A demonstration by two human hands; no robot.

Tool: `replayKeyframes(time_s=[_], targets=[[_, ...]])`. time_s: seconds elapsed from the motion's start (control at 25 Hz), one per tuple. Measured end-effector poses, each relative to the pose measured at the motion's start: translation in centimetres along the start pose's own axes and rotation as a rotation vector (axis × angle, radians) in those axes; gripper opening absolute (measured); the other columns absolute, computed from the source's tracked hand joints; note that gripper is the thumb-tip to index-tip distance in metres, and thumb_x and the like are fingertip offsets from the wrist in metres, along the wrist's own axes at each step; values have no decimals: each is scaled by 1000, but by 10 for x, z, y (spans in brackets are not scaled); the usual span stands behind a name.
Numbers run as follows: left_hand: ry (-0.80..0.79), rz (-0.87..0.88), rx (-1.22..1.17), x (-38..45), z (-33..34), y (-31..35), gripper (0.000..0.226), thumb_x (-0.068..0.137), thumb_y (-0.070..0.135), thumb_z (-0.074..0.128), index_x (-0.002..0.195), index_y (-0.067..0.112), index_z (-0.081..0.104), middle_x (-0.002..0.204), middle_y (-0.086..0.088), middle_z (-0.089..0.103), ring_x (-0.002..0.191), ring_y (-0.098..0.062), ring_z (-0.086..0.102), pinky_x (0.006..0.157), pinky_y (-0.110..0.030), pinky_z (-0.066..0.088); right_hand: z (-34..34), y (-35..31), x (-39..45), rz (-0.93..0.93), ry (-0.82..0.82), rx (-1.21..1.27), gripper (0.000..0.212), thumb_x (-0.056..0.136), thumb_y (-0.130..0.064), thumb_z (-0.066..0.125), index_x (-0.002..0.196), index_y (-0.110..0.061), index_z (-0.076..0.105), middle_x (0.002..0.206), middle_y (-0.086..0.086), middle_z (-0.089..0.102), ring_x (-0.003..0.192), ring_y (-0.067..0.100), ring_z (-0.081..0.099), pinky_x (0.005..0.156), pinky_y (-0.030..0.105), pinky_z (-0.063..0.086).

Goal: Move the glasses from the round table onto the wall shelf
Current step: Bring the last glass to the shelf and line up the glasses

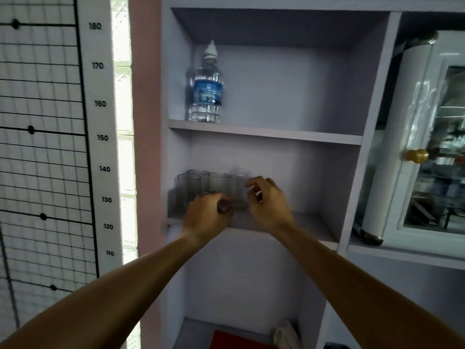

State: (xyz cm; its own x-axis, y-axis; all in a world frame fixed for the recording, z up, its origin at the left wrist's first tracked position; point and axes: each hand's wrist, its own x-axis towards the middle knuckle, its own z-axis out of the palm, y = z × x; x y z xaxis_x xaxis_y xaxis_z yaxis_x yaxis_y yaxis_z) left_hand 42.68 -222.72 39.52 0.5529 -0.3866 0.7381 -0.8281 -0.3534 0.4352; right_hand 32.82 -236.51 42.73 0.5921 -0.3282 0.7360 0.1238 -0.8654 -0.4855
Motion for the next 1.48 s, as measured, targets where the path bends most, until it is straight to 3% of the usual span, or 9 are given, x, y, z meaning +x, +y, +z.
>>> replayKeyframes(time_s=[0.12, 0.28, 0.4, 0.56, 0.72, 0.92, 1.24, 1.36, 1.48], targets=[[54, -48, 1, -14, -29, -22, 13, 82, 35, 66, 85, 24, 71, 80, 10, 74, 70, -9, 68, 62, -23, 53, 32, -23, 11, -131, -148, 6, 28, 95, -7, 51, 117, -17, 65, 115, 11, 63, 87, 23, 64, 79, 31, 53], [164, -138, 54, -25, -64, -46, 10, 86, 35, 62, 83, 28, 68, 76, 20, 63, 64, -1, 58, 53, -9, 36, 65, -51, 24, -141, -340, 12, 41, 97, -12, 48, 136, -25, 54, 124, 14, 61, 105, 28, 61, 95, 38, 49], [162, -153, 111, -26, -73, -49, 12, 83, 36, 57, 85, 28, 66, 74, 18, 61, 62, -1, 54, 52, -17, 35, 78, -62, 28, -70, -379, 64, 35, 99, -17, 48, 132, -27, 54, 125, 8, 62, 100, 21, 62, 91, 32, 49], [159, -170, 77, -25, -67, -43, 13, 84, 43, 56, 93, 34, 58, 69, 25, 54, 58, 3, 53, 48, -15, 33, 81, -68, 27, -3, -315, 51, 15, 98, -14, 49, 110, -17, 57, 111, 9, 66, 95, 22, 63, 80, 30, 50], [165, -142, -19, -22, -54, -30, 31, 81, 58, 61, 103, 42, 47, 78, 27, 55, 62, 2, 56, 53, -14, 39, 61, -59, 15, 6, -244, 59, 10, 94, -14, 53, 96, -24, 54, 96, -3, 59, 77, 3, 56, 59, 6, 38], [83, -121, -100, -11, -15, 6, 47, 74, 62, 66, 110, 40, 46, 104, 15, 68, 86, -10, 67, 70, -35, 58, 6, -35, 6, 62, -162, 31, 12, 88, -11, 52, 99, -15, 56, 102, 11, 61, 87, 25, 60, 71, 36, 51], [-60, 10, -214, -4, 52, 74, 38, 72, 58, 70, 92, 29, 55, 88, 11, 68, 74, -12, 64, 60, -29, 51, -71, 20, -16, 203, -57, -80, 6, 89, -21, 48, 92, -26, 51, 102, 5, 57, 83, 24, 60, 71, 41, 56], [-118, 36, -224, 1, 68, 81, 26, 77, 46, 72, 79, 24, 57, 77, 7, 65, 67, -14, 61, 55, -26, 43, -77, 32, -20, 264, -25, -42, 12, 90, -20, 50, 97, -28, 53, 99, 2, 60, 81, 18, 62, 65, 31, 58], [-143, 27, -198, 6, 75, 80, 22, 81, 44, 69, 80, 23, 62, 79, 6, 67, 69, -14, 63, 60, -32, 52, -74, 42, -23, 321, 33, 73, 21, 93, -20, 57, 109, -33, 54, 94, -11, 62, 80, 5, 63, 52, 8, 48]])
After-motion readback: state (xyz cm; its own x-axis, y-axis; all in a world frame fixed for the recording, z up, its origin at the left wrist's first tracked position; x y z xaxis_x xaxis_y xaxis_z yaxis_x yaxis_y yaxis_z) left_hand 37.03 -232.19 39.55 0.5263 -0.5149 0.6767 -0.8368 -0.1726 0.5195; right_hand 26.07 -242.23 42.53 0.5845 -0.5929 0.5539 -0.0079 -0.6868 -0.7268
